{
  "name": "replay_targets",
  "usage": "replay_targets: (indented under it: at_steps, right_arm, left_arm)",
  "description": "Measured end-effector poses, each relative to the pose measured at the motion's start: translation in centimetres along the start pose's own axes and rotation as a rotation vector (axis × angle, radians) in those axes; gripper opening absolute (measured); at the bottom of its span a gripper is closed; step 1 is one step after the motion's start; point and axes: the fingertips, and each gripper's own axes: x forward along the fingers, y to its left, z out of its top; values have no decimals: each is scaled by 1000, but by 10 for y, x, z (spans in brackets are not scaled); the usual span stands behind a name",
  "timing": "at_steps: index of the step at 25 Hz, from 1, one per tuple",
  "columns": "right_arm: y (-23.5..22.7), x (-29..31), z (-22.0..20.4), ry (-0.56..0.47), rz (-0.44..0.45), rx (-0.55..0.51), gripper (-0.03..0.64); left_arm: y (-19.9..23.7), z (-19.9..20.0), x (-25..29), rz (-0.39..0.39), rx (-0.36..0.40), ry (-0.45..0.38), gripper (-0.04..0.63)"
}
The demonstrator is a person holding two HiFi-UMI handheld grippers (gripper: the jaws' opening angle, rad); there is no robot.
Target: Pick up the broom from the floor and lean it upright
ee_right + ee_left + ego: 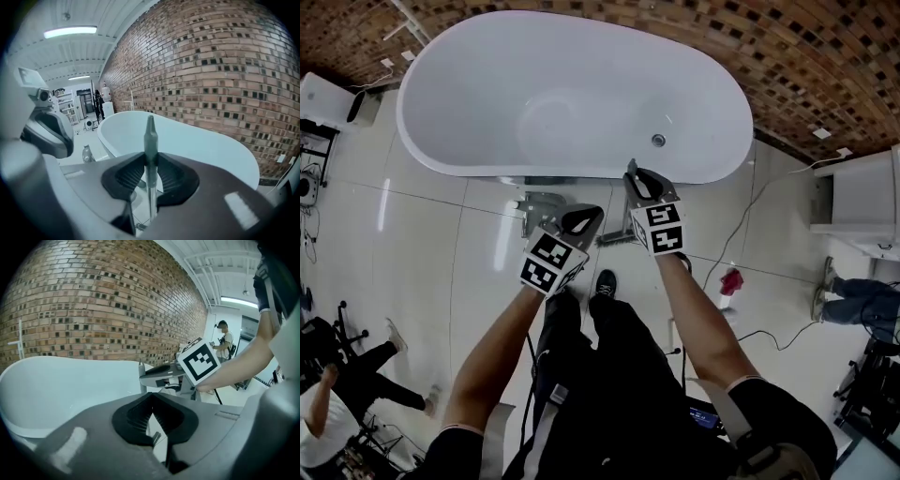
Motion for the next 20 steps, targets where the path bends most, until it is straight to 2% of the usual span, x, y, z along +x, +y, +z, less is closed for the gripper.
replay_targets:
  at_steps: [4,8,14,20]
  right_arm:
    - [-9,29,9,12,-18,4,84]
    - [-24,51,14,27,-74,25,86]
    - [-40,63,19,30,-150,54,87]
    - [-32,69,21,24,-127,32,104]
  left_arm:
    - [8,2,-10,36,-31,-39,1]
    - [21,-6,-20,66,-52,-32,2]
    - [34,0,-30,83,-57,-71,2]
    - [42,-3,-33,73,-62,-68,2]
